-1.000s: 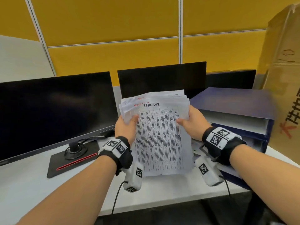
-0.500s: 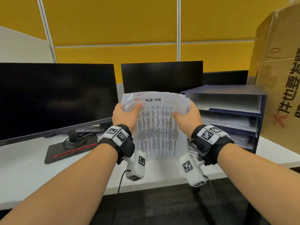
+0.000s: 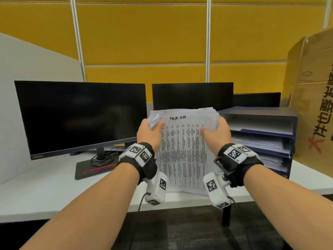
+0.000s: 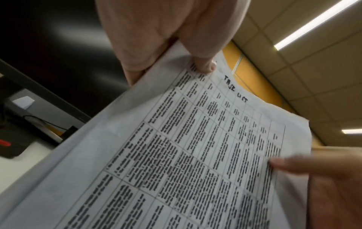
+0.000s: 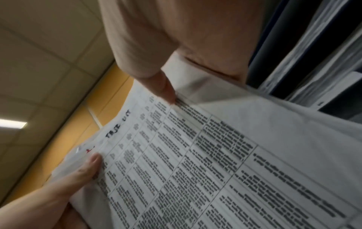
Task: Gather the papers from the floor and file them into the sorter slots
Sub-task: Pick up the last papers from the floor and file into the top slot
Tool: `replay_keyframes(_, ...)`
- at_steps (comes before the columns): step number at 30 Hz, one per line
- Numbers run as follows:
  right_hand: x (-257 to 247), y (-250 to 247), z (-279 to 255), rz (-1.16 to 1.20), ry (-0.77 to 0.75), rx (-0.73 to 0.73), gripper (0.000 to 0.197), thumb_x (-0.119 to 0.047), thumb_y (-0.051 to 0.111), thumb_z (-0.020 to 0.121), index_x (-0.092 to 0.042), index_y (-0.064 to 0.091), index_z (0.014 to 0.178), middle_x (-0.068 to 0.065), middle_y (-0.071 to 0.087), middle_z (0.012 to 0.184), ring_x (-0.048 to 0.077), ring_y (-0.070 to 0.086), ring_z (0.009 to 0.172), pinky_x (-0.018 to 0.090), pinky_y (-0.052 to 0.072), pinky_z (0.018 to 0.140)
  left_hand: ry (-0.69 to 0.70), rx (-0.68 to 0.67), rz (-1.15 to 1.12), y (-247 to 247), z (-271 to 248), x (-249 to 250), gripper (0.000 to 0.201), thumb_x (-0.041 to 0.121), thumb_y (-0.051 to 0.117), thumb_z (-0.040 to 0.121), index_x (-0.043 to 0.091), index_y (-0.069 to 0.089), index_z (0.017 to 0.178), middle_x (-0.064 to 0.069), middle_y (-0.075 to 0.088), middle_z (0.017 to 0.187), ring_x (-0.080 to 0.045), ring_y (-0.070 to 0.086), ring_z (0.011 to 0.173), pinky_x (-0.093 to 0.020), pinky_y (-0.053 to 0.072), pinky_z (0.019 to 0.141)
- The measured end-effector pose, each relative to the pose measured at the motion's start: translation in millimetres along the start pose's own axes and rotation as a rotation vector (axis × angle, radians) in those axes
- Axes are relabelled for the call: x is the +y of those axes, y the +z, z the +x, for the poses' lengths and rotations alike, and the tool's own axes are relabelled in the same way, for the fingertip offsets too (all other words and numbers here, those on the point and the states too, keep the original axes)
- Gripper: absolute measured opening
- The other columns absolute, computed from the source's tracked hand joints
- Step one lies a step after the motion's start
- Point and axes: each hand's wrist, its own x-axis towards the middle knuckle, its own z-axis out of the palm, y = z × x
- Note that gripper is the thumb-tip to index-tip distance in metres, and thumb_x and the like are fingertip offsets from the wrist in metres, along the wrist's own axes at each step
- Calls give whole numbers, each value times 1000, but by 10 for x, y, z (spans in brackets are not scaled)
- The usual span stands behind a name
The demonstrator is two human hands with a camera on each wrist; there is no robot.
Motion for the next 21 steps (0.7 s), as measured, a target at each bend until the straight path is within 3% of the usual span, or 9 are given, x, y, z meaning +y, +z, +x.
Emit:
replay_keyframes(3,141,-64,89,-89,85,-143,46,-5,65,83,-10,48,125,6,61,116,25,60,108,40,52,88,-75,-12,-33,9,80,-48,36,36,61,91,13,51,117,-1,61,108,-17,60,95,-33,48,79)
replay_keyframes(6,106,-150,166,-194,20,-235,39,-3,65,84,-9,57,121,6,65,116,22,62,105,35,52,84,-122,-78,-62,35,130,-85,42,37,61,91,10,54,123,-2,65,111,-17,64,96,-31,49,78)
replay_keyframes(10,-57,-239,289,-328,-55,-329,40,-8,65,86,-12,52,124,4,64,113,22,63,101,38,53,84,-136,-66,-32,68,147,-72,37,33,51,97,9,45,125,-2,62,113,-19,62,98,-36,51,84)
replay_keyframes(13,-93,-319,330,-454,-132,-403,38,-11,65,87,-14,53,123,2,65,113,21,64,103,37,53,84,-142,-80,0,98,107,-72,36,29,43,101,9,35,129,-2,54,107,-15,56,88,-30,45,71)
replay_keyframes(15,-108,-408,345,-484,-161,-413,35,-10,65,87,-12,55,121,3,65,112,21,64,102,35,52,83,-129,-115,-21,140,71,-86,35,29,43,101,11,36,130,-2,57,109,-12,58,84,-28,47,68)
replay_keyframes(17,-99,-488,358,-471,-150,-377,33,-9,65,87,-12,56,119,4,66,111,22,64,101,38,53,84,-135,-121,-41,199,12,-53,36,28,44,100,11,37,131,-4,59,115,-13,59,89,-33,51,77)
replay_keyframes(19,-94,-517,360,-441,-134,-331,34,-9,65,87,-12,55,119,5,66,110,24,64,101,41,53,86,-129,-90,-16,243,-16,19,35,27,43,101,9,38,131,-4,56,114,-16,54,94,-34,46,83)
replay_keyframes(21,-119,-489,350,-384,-126,-292,35,-9,64,87,-13,54,121,5,64,111,24,63,102,44,52,88,-98,-35,5,249,8,109,35,27,43,101,7,40,129,-4,54,109,-18,52,95,-32,41,80)
